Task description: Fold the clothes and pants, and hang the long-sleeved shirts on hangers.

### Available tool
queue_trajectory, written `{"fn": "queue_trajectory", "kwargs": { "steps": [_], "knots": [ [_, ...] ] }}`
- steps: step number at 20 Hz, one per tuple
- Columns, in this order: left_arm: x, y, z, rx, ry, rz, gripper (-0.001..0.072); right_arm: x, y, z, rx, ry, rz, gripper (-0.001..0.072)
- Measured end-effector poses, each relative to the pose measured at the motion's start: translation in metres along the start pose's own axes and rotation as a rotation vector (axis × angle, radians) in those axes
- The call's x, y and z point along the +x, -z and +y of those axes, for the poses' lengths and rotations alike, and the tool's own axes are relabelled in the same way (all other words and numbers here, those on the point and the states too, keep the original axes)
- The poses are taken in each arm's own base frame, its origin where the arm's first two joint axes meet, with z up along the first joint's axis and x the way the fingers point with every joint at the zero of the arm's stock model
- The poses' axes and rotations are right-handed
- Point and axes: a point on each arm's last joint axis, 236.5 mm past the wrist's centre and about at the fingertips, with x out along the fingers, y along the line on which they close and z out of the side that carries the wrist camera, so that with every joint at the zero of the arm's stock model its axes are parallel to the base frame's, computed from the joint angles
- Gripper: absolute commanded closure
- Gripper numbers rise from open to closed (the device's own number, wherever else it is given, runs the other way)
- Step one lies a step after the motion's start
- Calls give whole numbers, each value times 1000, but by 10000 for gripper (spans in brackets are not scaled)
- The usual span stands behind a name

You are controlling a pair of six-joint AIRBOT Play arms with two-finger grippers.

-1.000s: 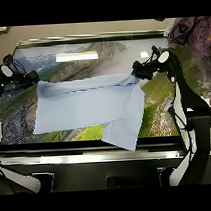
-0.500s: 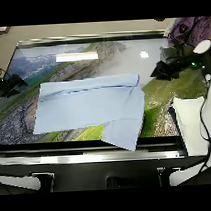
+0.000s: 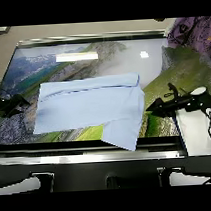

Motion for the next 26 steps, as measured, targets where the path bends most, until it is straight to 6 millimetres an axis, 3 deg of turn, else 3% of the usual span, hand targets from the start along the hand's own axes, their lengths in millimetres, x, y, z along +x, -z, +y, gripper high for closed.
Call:
{"fn": "queue_trajectory", "kwargs": {
  "steps": [5, 9, 12, 13, 16, 20, 23, 26],
  "knots": [
    [2, -2, 2, -3, -1, -23, 88, 25, 12, -9, 33, -57, -40, 273],
    [3, -4, 3, -5, -1, -31, 86, 46, 18, -5, -3, -50, -19, 290],
    [2, 0, 7, -26, -3, -16, 83, 60, 17, -3, -28, -20, -26, 623],
    [2, 2, 11, -41, -5, -12, 83, 62, 14, -3, -29, -11, -36, 678],
    [2, 15, 36, -103, -4, -11, 83, 66, 10, -3, -30, 0, -54, 679],
    [19, 52, 70, -175, 60, 16, 83, 63, 7, 1, -38, 8, -77, 679],
    [35, 75, 84, -227, 110, 35, 84, 57, 4, 8, -49, 5, -99, 679],
    [47, 85, 87, -247, 146, 44, 84, 51, 2, 13, -54, 3, -116, 679]
  ]
}}
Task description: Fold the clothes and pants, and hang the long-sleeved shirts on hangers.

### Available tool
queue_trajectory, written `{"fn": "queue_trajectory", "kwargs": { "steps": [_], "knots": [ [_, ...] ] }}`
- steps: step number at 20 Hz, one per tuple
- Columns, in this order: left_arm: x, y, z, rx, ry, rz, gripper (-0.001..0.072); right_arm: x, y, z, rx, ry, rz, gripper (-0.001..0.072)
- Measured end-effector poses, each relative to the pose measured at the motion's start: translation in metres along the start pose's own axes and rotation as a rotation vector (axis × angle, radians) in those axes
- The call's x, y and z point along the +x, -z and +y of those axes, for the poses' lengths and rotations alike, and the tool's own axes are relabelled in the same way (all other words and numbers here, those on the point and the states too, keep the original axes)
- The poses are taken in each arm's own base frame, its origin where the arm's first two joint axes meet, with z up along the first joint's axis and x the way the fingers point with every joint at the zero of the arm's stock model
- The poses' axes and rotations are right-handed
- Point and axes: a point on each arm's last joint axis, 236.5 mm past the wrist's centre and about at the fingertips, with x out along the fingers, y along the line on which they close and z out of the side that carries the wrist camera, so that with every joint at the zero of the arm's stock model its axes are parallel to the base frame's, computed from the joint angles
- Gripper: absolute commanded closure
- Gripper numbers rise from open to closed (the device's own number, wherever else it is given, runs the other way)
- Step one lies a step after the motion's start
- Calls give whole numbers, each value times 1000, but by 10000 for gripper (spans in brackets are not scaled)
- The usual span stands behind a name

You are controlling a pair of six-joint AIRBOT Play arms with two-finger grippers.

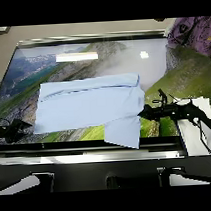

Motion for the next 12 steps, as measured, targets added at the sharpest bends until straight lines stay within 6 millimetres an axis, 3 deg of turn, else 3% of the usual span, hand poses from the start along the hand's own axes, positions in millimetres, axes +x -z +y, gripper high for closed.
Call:
{"fn": "queue_trajectory", "kwargs": {
  "steps": [6, 7, 8, 10, 11, 12],
  "knots": [
    [24, 12, -12, -4, 62, 64, 112, -6, -3, 6, 6, -2, -20, 679],
    [27, 15, -14, 2, 65, 76, 171, -7, -3, 8, 7, -3, -23, 679],
    [30, 16, -15, 7, 63, 83, 314, -8, -3, 9, 5, -3, -27, 679],
    [35, 20, -16, 20, 57, 99, 409, -12, -5, 12, -4, -3, -37, 680],
    [37, 21, -16, 25, 54, 105, 614, -13, -5, 14, -3, -4, -42, 680],
    [38, 23, -14, 35, 44, 114, 692, -15, -5, 15, -8, -3, -46, 680]
  ]
}}
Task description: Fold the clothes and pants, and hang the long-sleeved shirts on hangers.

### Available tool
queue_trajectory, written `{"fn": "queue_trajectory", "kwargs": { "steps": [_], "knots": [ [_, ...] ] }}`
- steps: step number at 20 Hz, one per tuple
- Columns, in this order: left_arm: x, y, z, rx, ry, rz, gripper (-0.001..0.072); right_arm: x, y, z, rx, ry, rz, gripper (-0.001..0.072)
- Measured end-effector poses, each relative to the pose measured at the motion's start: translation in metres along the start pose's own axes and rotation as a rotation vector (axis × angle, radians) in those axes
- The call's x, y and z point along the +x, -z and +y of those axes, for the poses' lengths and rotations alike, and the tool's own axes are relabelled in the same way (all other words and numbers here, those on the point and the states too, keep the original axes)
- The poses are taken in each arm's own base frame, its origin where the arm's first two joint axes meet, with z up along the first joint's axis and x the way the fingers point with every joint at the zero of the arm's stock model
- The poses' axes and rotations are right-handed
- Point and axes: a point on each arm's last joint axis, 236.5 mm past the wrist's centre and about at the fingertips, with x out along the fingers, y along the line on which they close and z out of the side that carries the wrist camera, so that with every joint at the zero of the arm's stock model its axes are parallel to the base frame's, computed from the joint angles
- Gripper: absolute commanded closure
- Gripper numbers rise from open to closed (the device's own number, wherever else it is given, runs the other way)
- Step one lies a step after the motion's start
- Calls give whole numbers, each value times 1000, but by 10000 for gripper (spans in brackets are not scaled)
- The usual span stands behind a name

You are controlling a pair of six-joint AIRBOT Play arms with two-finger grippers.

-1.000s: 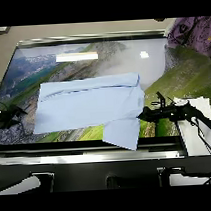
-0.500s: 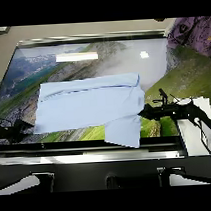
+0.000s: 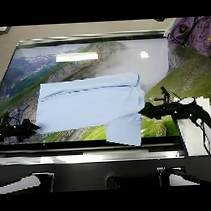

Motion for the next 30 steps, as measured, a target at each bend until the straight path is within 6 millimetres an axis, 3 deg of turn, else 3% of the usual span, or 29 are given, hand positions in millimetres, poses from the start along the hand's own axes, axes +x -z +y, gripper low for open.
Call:
{"fn": "queue_trajectory", "kwargs": {
  "steps": [2, 6, 9, 11, 13, 16, 19, 21, 24, 27, 30],
  "knots": [
    [0, 4, -3, 22, 9, 22, 693, -3, -1, 3, -3, -1, -9, 680],
    [-7, 2, -28, 61, 65, 22, 696, -13, -1, 18, -31, -16, -20, 681],
    [-25, -16, -68, 137, 83, -33, 696, -23, -12, 47, -117, -18, -45, 681],
    [-50, -39, -111, 224, 100, -112, 696, -37, -33, 77, -209, -1, -86, 681],
    [-90, -62, -168, 339, 125, -223, 696, -63, -63, 115, -319, 27, -165, 681],
    [-183, -87, -262, 525, 141, -469, 697, -127, -103, 187, -492, 53, -327, 681],
    [-294, -76, -332, 646, 143, -750, 696, -215, -114, 268, -660, 66, -533, 681],
    [-362, -50, -354, 676, 138, -925, 695, -278, -96, 315, -753, 72, -675, 681],
    [-433, 2, -351, 673, 104, -1123, 695, -362, -42, 362, -841, 81, -878, 681],
    [-474, 50, -330, 658, 43, -1250, 695, -420, 18, 377, -848, 93, -1018, 681],
    [-488, 82, -308, 630, -1, -1293, 696, -452, 55, 373, -797, 113, -1101, 681]
  ]
}}
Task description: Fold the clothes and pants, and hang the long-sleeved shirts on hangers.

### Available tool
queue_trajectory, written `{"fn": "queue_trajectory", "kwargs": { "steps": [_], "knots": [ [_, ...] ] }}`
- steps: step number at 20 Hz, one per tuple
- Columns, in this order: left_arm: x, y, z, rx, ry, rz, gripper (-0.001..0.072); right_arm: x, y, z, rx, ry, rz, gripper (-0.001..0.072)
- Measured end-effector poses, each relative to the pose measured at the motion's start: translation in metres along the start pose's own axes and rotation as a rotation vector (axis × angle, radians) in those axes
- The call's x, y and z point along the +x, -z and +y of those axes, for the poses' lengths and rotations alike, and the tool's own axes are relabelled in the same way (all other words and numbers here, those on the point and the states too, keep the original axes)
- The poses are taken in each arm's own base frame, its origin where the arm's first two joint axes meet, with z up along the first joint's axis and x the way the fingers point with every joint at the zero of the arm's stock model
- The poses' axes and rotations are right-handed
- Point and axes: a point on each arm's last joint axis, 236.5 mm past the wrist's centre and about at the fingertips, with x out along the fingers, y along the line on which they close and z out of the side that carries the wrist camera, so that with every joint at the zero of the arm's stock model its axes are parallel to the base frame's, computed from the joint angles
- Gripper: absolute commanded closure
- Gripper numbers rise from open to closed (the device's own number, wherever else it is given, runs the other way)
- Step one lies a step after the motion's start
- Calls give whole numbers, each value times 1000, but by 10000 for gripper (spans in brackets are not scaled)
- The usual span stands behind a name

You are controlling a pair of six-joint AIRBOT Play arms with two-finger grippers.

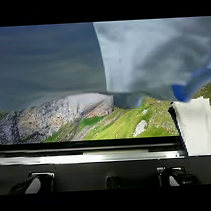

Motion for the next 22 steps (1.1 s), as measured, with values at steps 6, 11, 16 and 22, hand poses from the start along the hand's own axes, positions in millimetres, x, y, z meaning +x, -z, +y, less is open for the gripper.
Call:
{"fn": "queue_trajectory", "kwargs": {
  "steps": [6, 11, 16, 22],
  "knots": [
    [36, 57, 12, 5, -16, 189, 696, 32, 26, -27, 124, 73, 115, 681],
    [149, 170, 21, 8, 20, 518, 695, 149, 139, -87, 283, 162, 502, 681],
    [264, 294, 26, 5, 29, 739, 696, 255, 288, -147, 404, 242, 838, 681],
    [359, 390, 25, 7, 32, 801, 696, 333, 414, -188, 508, 274, 934, 681]
  ]
}}
